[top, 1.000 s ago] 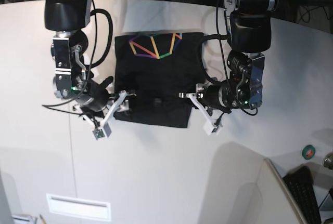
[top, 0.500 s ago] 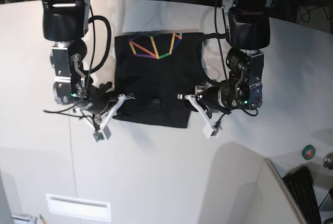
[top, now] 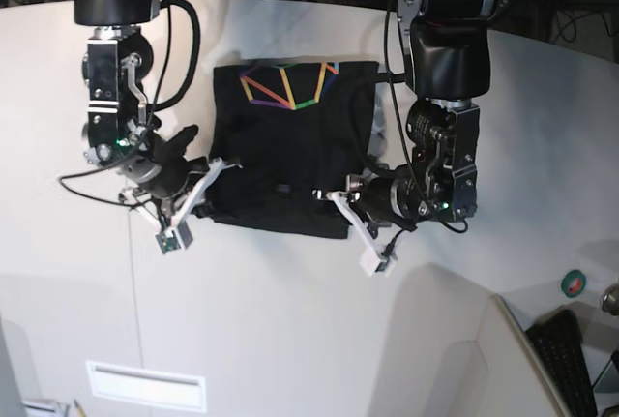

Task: Layout the t-shirt on the table in an organized manner, then fold the t-shirt properly
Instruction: 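Lift the shirt with both grippers and lay it flat, print up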

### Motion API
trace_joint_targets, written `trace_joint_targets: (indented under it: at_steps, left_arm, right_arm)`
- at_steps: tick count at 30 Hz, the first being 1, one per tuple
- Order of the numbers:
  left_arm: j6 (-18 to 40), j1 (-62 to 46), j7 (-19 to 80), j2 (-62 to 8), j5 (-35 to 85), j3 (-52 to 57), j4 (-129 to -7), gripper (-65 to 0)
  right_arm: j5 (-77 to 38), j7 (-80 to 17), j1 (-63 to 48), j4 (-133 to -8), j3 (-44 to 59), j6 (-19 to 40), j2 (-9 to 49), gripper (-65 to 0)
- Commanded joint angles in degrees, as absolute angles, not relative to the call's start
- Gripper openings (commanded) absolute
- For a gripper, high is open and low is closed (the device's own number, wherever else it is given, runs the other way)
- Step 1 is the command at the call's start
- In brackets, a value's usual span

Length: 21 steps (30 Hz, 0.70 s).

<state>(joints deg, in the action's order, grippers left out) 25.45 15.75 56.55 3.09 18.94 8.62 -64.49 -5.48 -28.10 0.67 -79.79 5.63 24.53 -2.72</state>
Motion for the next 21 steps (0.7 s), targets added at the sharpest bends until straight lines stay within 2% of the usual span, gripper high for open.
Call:
trace_joint_targets:
  at_steps: [1, 7, 11, 15, 21]
  left_arm:
    - [25.71, 17.01, 55.78, 3.65, 19.91, 8.48, -66.59, -65.0]
    - [25.63, 17.54, 55.96, 4.35, 19.82, 8.92, -71.08, -65.0]
    - [25.63, 18.68, 55.60, 4.26, 19.38, 8.92, -69.76, -65.0]
    - [23.16, 20.44, 54.11, 4.18, 19.74, 8.92, -67.47, -65.0]
    - [22.55, 20.62, 53.76, 4.35, 19.82, 8.40, -68.44, -65.0]
  right_arm:
    - [-6.11, -26.68, 1.71, -81.80, 5.67, 24.84, -2.68, -65.0]
    - [-6.11, -26.68, 0.84, -84.88, 5.67, 24.84, -2.59, -65.0]
    - [-6.11, -26.68, 1.36, -84.97, 5.67, 24.84, -2.59, -65.0]
    - [-6.20, -26.68, 3.30, -81.54, 5.67, 24.84, -2.59, -65.0]
    - [-6.20, -26.68, 1.63, -87.08, 5.67, 24.84, -2.59, -65.0]
